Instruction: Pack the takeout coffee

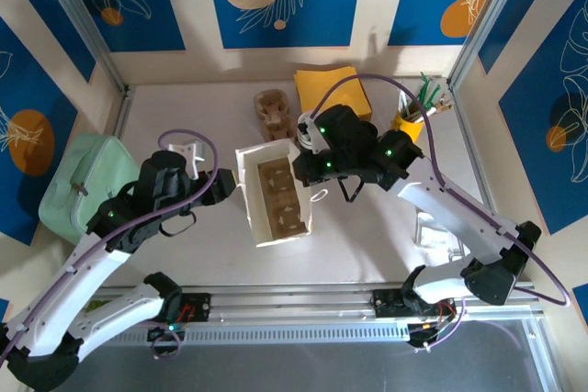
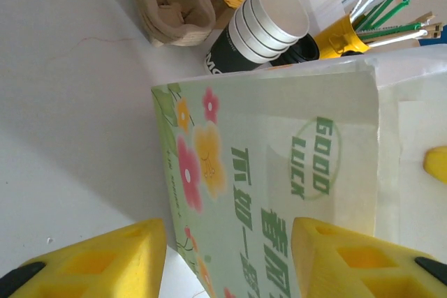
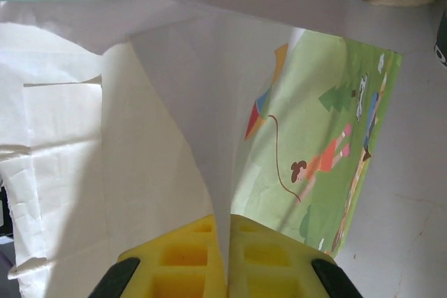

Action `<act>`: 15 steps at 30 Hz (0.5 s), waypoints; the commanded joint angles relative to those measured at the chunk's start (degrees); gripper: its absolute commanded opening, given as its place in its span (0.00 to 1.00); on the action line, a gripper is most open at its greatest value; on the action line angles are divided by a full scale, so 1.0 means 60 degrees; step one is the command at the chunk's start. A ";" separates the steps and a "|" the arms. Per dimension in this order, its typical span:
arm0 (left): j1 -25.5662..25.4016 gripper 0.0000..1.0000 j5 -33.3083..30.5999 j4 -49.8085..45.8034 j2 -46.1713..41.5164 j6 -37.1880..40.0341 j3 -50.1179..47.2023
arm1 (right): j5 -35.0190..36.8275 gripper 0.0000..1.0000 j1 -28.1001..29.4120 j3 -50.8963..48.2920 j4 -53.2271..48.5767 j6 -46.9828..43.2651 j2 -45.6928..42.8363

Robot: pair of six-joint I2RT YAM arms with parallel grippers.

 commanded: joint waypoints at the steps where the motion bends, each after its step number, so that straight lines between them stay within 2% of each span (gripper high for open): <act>1: -0.0068 0.51 -0.0249 -0.0012 -0.0213 -0.0057 -0.0038 | -0.0706 0.05 -0.0331 0.0607 -0.0367 0.0216 0.0214; 9: -0.0063 0.51 -0.0309 -0.0049 -0.0292 -0.0136 -0.0100 | -0.1780 0.09 -0.1264 0.1216 -0.0840 0.0233 0.0981; 15: -0.0068 0.51 -0.0520 -0.0197 -0.0576 -0.0218 -0.0221 | -0.1978 0.09 -0.1530 0.1217 -0.0854 0.0398 0.1376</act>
